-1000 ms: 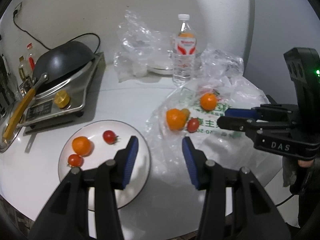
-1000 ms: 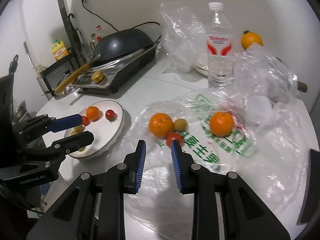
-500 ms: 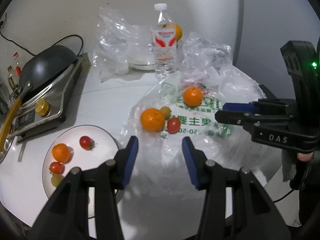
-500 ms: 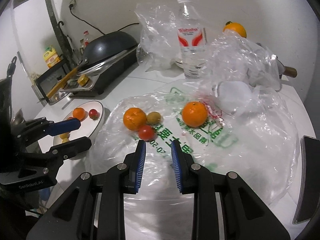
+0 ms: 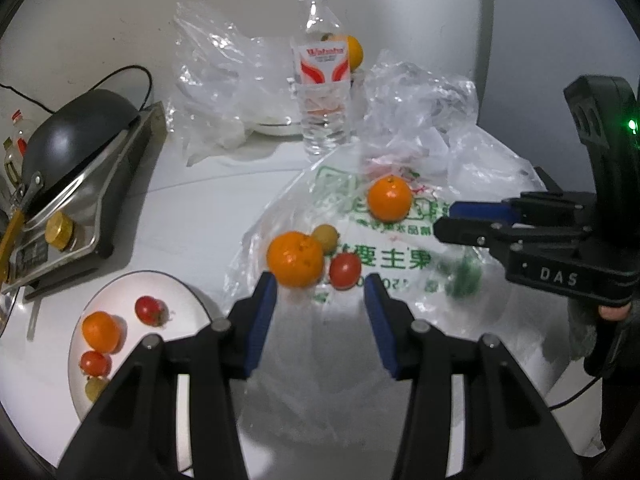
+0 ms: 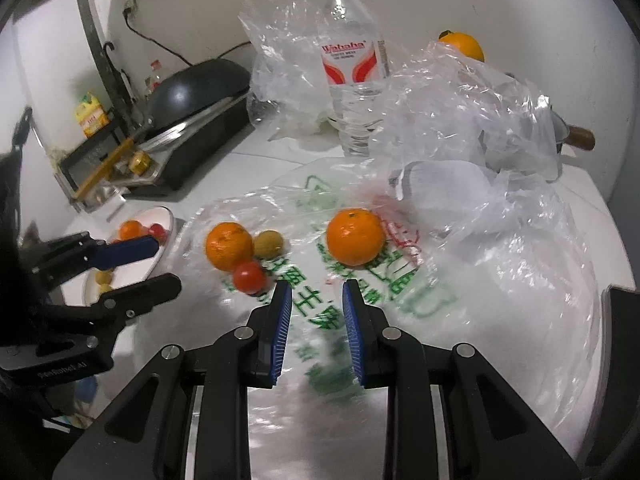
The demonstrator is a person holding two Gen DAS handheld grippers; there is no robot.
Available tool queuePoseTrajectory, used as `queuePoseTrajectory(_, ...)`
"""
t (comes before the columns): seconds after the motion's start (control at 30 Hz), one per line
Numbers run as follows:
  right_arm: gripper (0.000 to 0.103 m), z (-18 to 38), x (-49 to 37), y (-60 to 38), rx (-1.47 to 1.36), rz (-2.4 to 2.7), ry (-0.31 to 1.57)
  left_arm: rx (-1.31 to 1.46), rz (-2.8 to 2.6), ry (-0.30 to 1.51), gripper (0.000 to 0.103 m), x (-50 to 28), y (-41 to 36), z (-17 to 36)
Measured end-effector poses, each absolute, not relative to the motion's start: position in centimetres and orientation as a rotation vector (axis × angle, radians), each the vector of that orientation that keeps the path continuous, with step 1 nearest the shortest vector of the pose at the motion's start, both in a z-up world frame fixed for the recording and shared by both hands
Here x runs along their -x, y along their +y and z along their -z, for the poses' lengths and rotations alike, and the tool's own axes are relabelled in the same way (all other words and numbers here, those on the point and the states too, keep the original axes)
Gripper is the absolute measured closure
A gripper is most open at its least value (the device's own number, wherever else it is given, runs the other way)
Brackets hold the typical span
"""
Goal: Organize fruits
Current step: 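Grasp a mandarin orange with the left tool while the right tool grasps another mandarin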
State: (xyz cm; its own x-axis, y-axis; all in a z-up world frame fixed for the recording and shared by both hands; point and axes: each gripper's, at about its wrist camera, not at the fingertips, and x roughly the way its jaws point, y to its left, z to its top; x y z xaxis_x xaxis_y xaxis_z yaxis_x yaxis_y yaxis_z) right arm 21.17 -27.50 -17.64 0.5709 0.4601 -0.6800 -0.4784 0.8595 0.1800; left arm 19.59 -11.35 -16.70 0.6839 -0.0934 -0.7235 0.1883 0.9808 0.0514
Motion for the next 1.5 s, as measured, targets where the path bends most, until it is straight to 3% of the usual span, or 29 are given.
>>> queuePoseTrajectory(0.43,0.075,18.8,-24.5,-26.7,0.059,-0.549,0.809,-0.164,0.178,0.798,0.057,-22.1,-11.2,18.4)
queuePoseTrajectory(0.6,0.068,19.0,-25.5,-26.5,0.058,-0.542,0.819,-0.171,0.16,0.811,0.057,-23.1,-10.9,19.2)
queuePoseTrajectory(1.0,0.067,19.6,-27.3,-26.4,0.048,-0.521,0.844,-0.158,0.138,0.835,0.056,-25.3,-10.6,20.3)
queuePoseTrajectory(1.3,0.056,19.9,-28.1,-26.1,0.041,-0.525,0.856,-0.166,0.149,0.857,0.056,-26.4,-10.6,21.0)
queuePoseTrajectory(1.5,0.056,20.2,-28.4,-25.9,0.037,-0.538,0.86,-0.172,0.166,0.84,0.057,-26.1,-10.5,21.1)
